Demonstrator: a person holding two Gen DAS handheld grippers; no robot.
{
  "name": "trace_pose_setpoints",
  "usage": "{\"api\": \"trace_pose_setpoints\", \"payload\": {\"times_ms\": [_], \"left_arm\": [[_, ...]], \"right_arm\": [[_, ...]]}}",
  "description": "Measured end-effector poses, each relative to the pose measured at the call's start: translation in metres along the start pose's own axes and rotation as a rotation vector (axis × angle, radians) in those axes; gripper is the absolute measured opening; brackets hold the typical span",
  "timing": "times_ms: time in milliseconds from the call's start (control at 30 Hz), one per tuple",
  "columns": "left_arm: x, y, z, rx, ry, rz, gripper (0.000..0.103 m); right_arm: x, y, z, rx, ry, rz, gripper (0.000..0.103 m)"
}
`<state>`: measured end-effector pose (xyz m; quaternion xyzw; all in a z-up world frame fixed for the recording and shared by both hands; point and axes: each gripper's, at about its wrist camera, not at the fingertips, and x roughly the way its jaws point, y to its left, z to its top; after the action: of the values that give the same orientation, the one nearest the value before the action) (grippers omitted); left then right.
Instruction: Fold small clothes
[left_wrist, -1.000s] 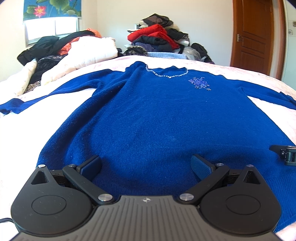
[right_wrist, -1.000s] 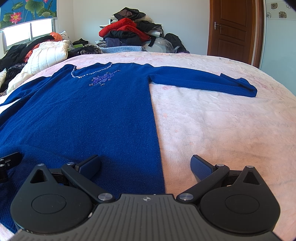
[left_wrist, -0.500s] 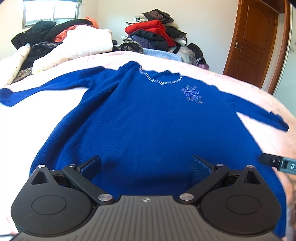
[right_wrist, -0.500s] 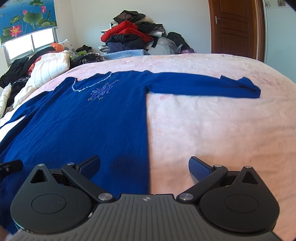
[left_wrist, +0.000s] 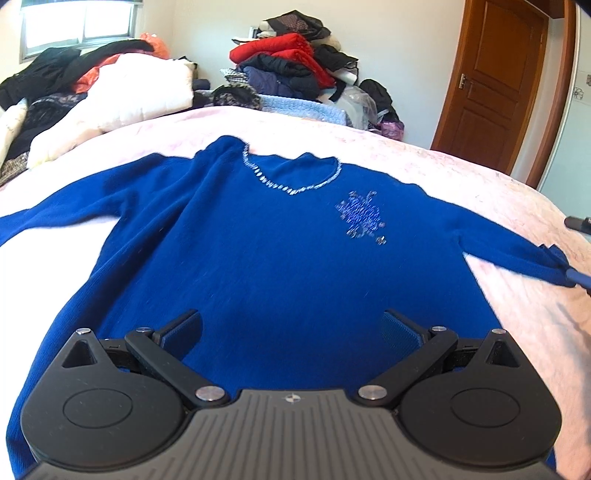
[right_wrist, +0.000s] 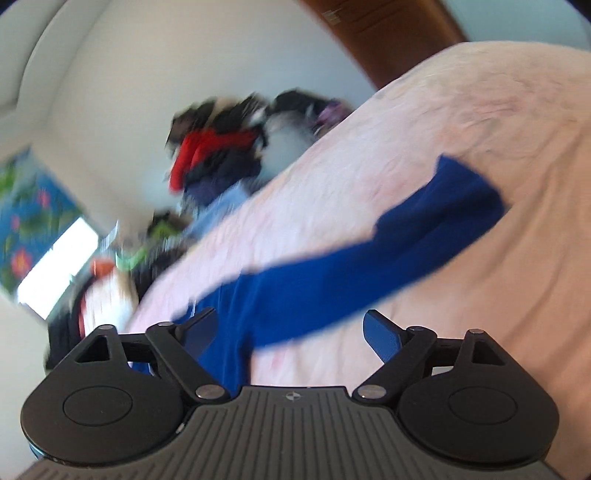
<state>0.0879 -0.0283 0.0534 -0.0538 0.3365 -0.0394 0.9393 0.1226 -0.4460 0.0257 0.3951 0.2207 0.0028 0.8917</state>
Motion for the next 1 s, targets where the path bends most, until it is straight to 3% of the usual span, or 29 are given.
{"api": "trace_pose_setpoints", "payload": {"times_ms": [67, 167, 400, 500, 567, 600, 1000], "left_arm": [[0.005, -0.005, 0.006, 0.002, -0.001, -0.004, 0.103], [0.013, -0.012, 0.013, 0.003, 0.003, -0.01, 0.103], [0.036, -0.034, 0.026, 0.021, 0.026, -0.029, 0.103], [0.044, -0.045, 0.032, 0.037, 0.028, -0.038, 0.103], [0.048, -0.053, 0.037, 0.043, 0.026, -0.051, 0.103], [0.049, -0.056, 0.04, 0.046, 0.022, -0.058, 0.103], [0.058, -0.097, 0.054, 0.114, 0.007, -0.111, 0.103]], "right_arm": [[0.01, -0.023, 0.023, 0.115, -0.041, -0.009, 0.074], [0.025, -0.048, 0.043, 0.212, -0.056, -0.053, 0.072], [0.054, -0.089, 0.054, 0.342, -0.03, -0.064, 0.069], [0.059, -0.098, 0.055, 0.384, -0.057, -0.055, 0.059], [0.061, -0.102, 0.056, 0.399, -0.085, -0.05, 0.036], [0.064, -0.102, 0.055, 0.399, -0.088, -0.056, 0.032], [0.093, -0.117, 0.061, 0.52, -0.083, 0.048, 0.036]]}}
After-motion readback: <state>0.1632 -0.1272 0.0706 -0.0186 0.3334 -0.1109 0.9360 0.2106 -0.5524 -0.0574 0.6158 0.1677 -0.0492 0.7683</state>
